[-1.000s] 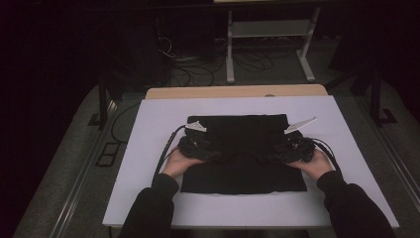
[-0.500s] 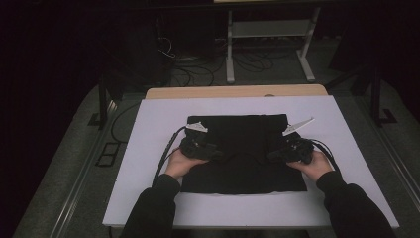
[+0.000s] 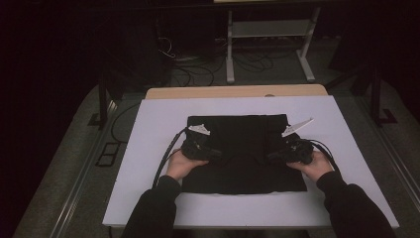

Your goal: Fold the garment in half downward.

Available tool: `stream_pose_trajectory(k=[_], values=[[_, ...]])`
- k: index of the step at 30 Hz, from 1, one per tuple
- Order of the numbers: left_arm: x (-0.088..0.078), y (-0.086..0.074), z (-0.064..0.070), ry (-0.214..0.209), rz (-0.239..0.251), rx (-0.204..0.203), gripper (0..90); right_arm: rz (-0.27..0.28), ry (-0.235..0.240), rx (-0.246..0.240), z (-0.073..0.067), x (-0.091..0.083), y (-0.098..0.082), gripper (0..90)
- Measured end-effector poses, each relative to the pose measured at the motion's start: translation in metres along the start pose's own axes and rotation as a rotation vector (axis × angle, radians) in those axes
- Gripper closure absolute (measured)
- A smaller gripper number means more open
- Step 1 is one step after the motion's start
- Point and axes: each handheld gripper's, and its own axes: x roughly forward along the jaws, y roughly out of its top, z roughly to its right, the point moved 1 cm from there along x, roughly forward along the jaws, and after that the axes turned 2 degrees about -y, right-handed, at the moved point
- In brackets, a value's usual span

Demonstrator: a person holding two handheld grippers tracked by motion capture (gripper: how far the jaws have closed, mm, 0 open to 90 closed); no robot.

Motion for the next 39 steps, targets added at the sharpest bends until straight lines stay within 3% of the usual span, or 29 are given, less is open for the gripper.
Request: stream_pose_trajectory(k=[6,15,23,30,39], values=[[-0.004,0.002,0.000,0.008,0.017,-0.013,86.0,0.015,0.004,0.010,0.000,-0.001,0.001,85.3],[-0.017,0.006,0.001,0.049,0.103,-0.034,86.2,0.046,-0.012,0.022,0.000,-0.005,0.004,85.4],[-0.023,0.015,0.001,0.064,0.145,-0.049,86.2,0.115,-0.034,0.023,-0.001,-0.017,0.019,85.4],[-0.030,0.022,0.010,0.067,0.174,-0.019,86.2,0.168,-0.031,0.033,-0.005,-0.028,0.025,85.4],[-0.048,0.025,0.013,0.076,0.223,-0.021,86.2,0.226,-0.026,0.048,-0.008,-0.046,0.027,85.4]])
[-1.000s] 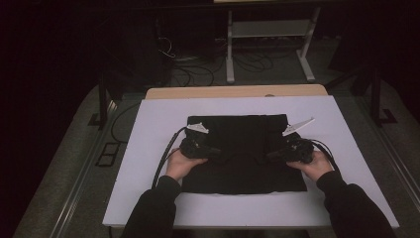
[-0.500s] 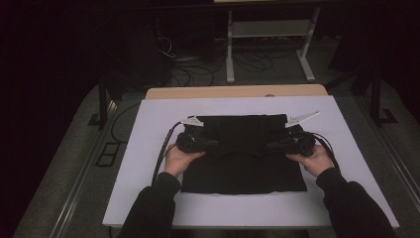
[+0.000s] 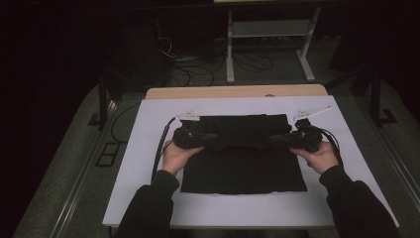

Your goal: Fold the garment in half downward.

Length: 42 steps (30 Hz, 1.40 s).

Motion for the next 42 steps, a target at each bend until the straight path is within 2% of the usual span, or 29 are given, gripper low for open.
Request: stream_pose_trajectory(k=[4,9,14,21,30,37,42], values=[[-0.007,-0.004,0.008,-0.008,0.027,0.007,86.2,0.004,0.007,-0.002,-0.006,-0.008,-0.003,85.4],[-0.013,-0.011,0.017,-0.007,0.024,0.029,86.2,0.018,0.019,-0.013,-0.013,-0.016,-0.010,85.4],[-0.014,-0.020,0.019,-0.016,0.049,0.020,86.2,0.014,0.034,-0.006,-0.016,-0.015,-0.016,85.4],[-0.016,-0.028,0.023,-0.006,0.040,0.026,86.1,0.005,0.042,0.003,-0.016,-0.015,-0.023,85.3],[-0.019,-0.042,0.026,-0.033,0.025,0.001,86.0,-0.014,0.050,0.016,-0.020,-0.016,-0.036,85.3],[-0.021,-0.047,0.034,-0.034,0.009,0.013,86.0,-0.028,0.057,0.018,-0.025,-0.016,-0.042,85.4],[-0.025,-0.052,0.038,-0.037,0.004,0.006,85.9,-0.042,0.061,0.010,-0.030,-0.016,-0.048,85.3]])
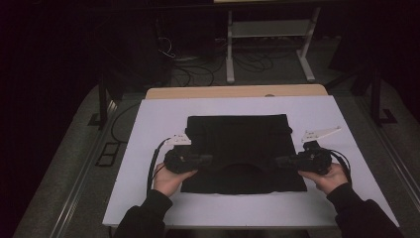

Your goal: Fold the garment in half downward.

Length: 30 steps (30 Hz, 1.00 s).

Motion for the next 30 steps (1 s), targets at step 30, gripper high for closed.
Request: stream_pose_trajectory(k=[30], values=[[-0.003,-0.017,0.018,-0.003,-0.068,0.018,85.7,-0.052,0.026,0.002,-0.020,-0.005,-0.023,85.2]])
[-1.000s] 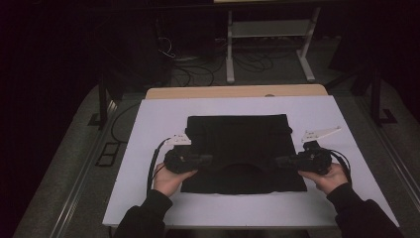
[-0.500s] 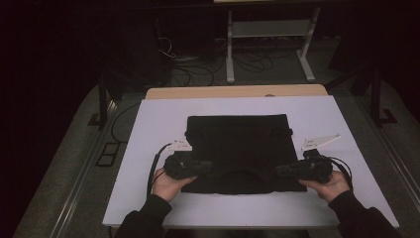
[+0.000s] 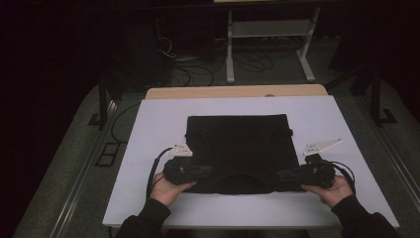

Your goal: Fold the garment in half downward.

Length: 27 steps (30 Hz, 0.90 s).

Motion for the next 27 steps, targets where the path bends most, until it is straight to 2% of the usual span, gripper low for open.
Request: stream_pose_trajectory(k=[27], values=[[0.001,-0.010,0.018,-0.025,-0.065,0.010,85.7,-0.042,0.004,-0.006,-0.011,-0.004,-0.013,84.9]])
